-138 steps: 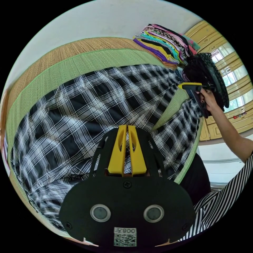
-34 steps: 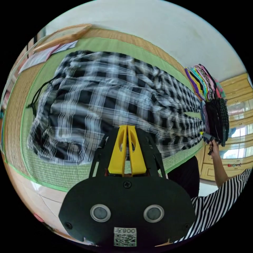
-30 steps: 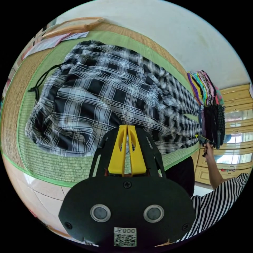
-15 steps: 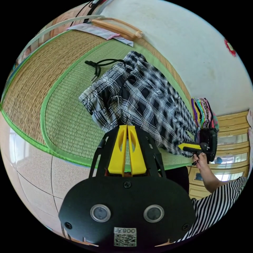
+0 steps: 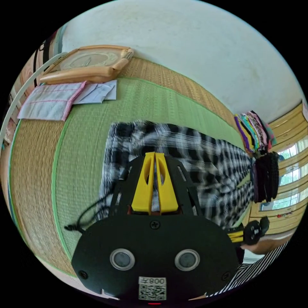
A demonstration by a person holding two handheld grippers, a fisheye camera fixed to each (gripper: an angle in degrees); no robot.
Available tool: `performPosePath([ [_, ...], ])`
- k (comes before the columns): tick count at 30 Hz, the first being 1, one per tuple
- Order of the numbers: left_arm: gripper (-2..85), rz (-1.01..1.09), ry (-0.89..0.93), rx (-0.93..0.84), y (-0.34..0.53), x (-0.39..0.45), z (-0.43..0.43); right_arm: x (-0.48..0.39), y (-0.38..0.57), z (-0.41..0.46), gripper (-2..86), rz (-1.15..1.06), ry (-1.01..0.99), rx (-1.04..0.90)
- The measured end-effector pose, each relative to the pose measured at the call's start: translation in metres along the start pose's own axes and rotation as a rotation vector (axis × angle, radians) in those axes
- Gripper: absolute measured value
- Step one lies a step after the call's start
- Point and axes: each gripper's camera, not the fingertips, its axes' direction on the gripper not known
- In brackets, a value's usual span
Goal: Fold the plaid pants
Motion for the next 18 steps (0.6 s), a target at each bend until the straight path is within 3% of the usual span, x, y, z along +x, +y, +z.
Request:
performPosePath([
  [4,0.2,0.009,-0.072,0.033,-0.022,-0.015,-0.001,-0.02,-0.008,-0.009,0.0,-0.037,-0.049,-0.017],
  [14,0.1,0.106,-0.009,0.096,0.01,-0.02,-0.023,-0.014,-0.034,-0.092,0.1,-0.049,-0.157,0.086],
  [18,0.1,0.118,0.09,0.126,0.065,-0.022,-0.049,0.026,-0.059,-0.144,0.1,-0.008,-0.007,0.187],
])
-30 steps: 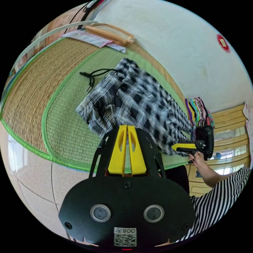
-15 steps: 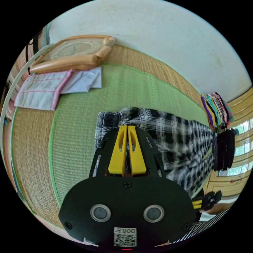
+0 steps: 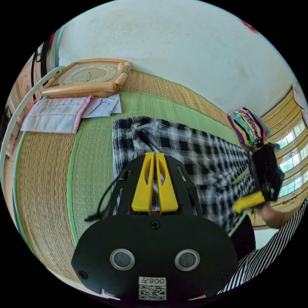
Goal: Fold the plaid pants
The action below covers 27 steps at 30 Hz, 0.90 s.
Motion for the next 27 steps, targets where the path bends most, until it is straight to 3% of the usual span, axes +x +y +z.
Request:
performPosePath([
  [6,0.1,-0.07,-0.066,-0.092,0.081,0.006,-0.025,0.1,-0.084,-0.047,0.0,0.153,0.28,0.109],
  [11,0.1,-0.088,-0.183,-0.183,0.11,0.007,-0.024,0.155,-0.126,-0.035,-0.2,0.269,0.394,-0.01],
  [18,0.1,-0.103,-0.204,-0.172,0.116,0.017,-0.032,0.168,-0.146,-0.047,0.0,0.276,0.397,0.006],
  [27,0.2,0.016,-0.09,0.032,0.053,0.05,-0.022,0.13,-0.14,-0.044,0.0,0.168,0.373,0.081],
])
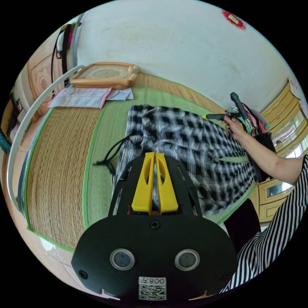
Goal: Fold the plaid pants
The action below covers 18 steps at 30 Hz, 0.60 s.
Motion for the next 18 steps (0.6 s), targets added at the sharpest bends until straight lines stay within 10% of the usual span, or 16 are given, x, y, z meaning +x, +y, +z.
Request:
performPosePath([
  [18,0.1,0.024,-0.06,-0.059,-0.076,0.063,0.07,0.031,0.051,0.056,0.1,0.046,-0.107,0.029],
])
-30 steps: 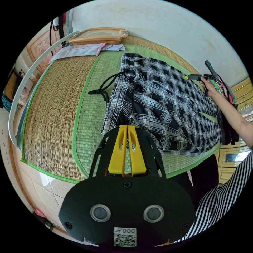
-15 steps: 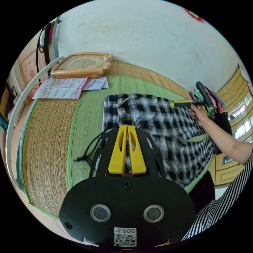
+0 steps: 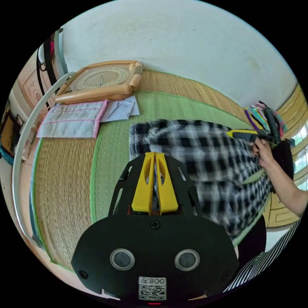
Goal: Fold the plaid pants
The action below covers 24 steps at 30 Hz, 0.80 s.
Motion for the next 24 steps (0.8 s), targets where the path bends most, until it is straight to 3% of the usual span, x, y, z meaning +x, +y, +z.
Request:
performPosePath([
  [4,0.1,-0.007,0.037,-0.072,0.057,0.036,-0.011,-0.037,0.089,-0.013,0.0,-0.097,-0.177,0.03],
  [9,0.0,-0.078,-0.029,-0.236,0.085,0.06,0.006,-0.11,0.207,0.024,0.0,-0.186,-0.266,-0.113],
  [13,0.0,-0.122,-0.026,-0.244,0.085,0.078,0.011,-0.135,0.278,0.07,0.1,-0.175,-0.231,-0.227],
  [20,0.1,-0.173,-0.034,-0.269,0.069,0.118,0.025,-0.126,0.333,0.097,0.2,-0.16,-0.261,-0.199],
  [24,0.2,-0.102,0.036,-0.153,0.032,0.17,0.026,-0.095,0.366,0.083,0.1,-0.108,-0.269,-0.107],
])
